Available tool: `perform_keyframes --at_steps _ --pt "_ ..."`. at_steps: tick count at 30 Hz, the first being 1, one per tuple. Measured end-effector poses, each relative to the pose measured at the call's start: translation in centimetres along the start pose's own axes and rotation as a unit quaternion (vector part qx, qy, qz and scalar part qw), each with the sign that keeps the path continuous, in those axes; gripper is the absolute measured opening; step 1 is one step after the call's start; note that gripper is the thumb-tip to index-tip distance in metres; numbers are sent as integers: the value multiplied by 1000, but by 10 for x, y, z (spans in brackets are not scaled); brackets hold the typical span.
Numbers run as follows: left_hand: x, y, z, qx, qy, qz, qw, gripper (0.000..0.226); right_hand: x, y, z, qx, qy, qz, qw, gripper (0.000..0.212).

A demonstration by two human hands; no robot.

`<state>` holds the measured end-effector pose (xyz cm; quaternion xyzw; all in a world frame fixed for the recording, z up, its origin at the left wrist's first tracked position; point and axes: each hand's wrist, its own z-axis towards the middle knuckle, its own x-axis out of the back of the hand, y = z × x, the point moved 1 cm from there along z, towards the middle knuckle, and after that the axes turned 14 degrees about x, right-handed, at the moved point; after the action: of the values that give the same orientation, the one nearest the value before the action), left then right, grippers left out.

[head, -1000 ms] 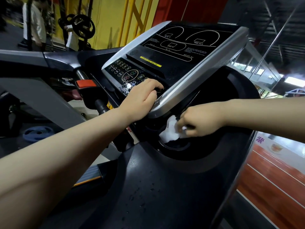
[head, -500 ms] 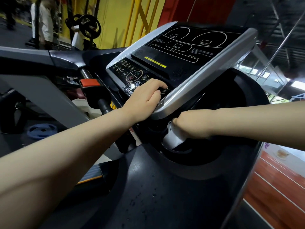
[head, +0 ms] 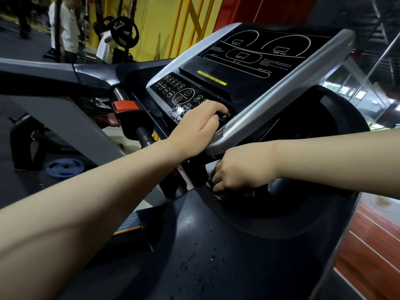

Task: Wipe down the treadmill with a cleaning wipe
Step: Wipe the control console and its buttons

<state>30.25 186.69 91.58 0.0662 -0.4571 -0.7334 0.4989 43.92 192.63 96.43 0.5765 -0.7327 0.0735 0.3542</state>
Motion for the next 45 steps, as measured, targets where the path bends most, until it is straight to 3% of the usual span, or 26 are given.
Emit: perform_keyframes --at_steps 3,7,9,12,14,16,20,23,30,35,38,41,43,45 --pt "0 0 0 -2 2 0 1000 37 2 -3 -9 -28 61 31 997 27" --pt "0 1 0 -6 4 4 1000 37 16 -24 -12 -109 101 173 974 21" --pt "1 4 -2 -14 6 14 1000 37 24 -34 -15 -189 118 265 938 24" --pt "2 12 -5 -65 8 50 997 38 32 -46 -25 -280 208 401 847 24" --pt "3 19 -8 -95 5 87 992 40 35 -57 -28 -329 260 437 796 18" --pt "4 25 -11 -108 -8 129 986 40 40 -68 -28 -354 297 424 779 8" --pt "12 39 -16 -107 -38 209 971 41 54 -85 -28 -381 326 354 790 5" --pt "25 51 -20 -97 -32 245 964 43 68 -93 -26 -374 302 321 816 14" --pt "56 81 -61 -48 -67 270 959 46 87 -81 13 -370 263 304 838 23" --pt "82 94 -113 32 -60 246 967 50 111 -113 13 -303 218 309 875 40" --pt "96 104 -139 64 -79 221 970 51 128 -153 -4 -264 232 359 865 39" --pt "106 114 -159 98 -86 186 974 44 135 -181 -5 -281 224 380 852 38" --pt "107 120 -171 126 -98 171 972 40 132 -181 12 -316 200 325 869 34" --pt "106 125 -180 141 -112 180 967 41 124 -167 29 -386 163 291 860 27"
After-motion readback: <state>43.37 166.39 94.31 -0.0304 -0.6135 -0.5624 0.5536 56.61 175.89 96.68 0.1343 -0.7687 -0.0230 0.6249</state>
